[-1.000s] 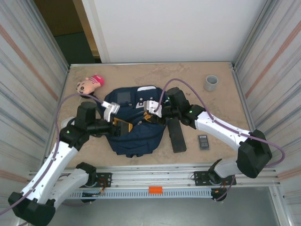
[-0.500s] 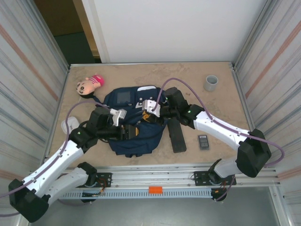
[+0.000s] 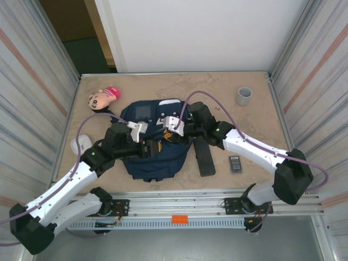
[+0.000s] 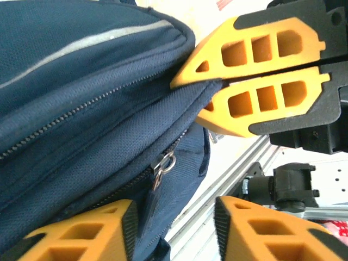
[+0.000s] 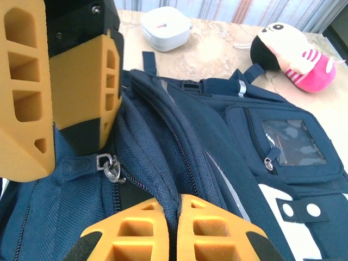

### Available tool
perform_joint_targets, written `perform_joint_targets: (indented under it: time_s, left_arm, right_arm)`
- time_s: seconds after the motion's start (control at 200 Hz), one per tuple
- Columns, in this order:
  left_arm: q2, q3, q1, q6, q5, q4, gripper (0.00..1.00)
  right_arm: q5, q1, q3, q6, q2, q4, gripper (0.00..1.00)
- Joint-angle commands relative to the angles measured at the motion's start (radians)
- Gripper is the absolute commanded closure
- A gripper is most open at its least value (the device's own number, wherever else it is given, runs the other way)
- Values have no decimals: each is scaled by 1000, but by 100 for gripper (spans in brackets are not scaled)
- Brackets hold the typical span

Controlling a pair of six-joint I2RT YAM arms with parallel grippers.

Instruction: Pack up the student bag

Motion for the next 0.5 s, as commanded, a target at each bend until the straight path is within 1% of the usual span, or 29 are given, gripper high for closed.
perform_joint_targets:
  time_s: [0.0,0.08,0.145,0.236,0.276,0.356,0.396,0.456,0.491]
  left_arm:
    - [23,17,-3,26,-97,-1,51]
    - [38,17,-3,33,-104,-17,53]
    - [52,23,-9,41,-111,-28,57]
    - [77,40,-42,57,-176,-72,64]
    - [86,46,-54,64,-201,-85,69]
    - [101,61,-59,61,-230,-110,86]
    - [104,69,-60,62,-251,-134,92]
    - [102,89,-60,65,-307,-193,100]
    - [98,99,-56,73,-329,-229,100]
  right_arm:
    - [-45,14,59,46,-10,69,100]
    - [-43,14,60,48,-16,68,100]
    - [-40,17,60,48,-19,68,100]
    - [-37,18,63,49,-25,66,100]
    - [-40,19,64,49,-30,68,100]
    - [-44,17,64,45,-35,63,100]
    - [-47,15,66,34,-38,52,100]
    - [-49,-1,64,25,-47,34,100]
    - [-58,-16,59,23,-53,28,100]
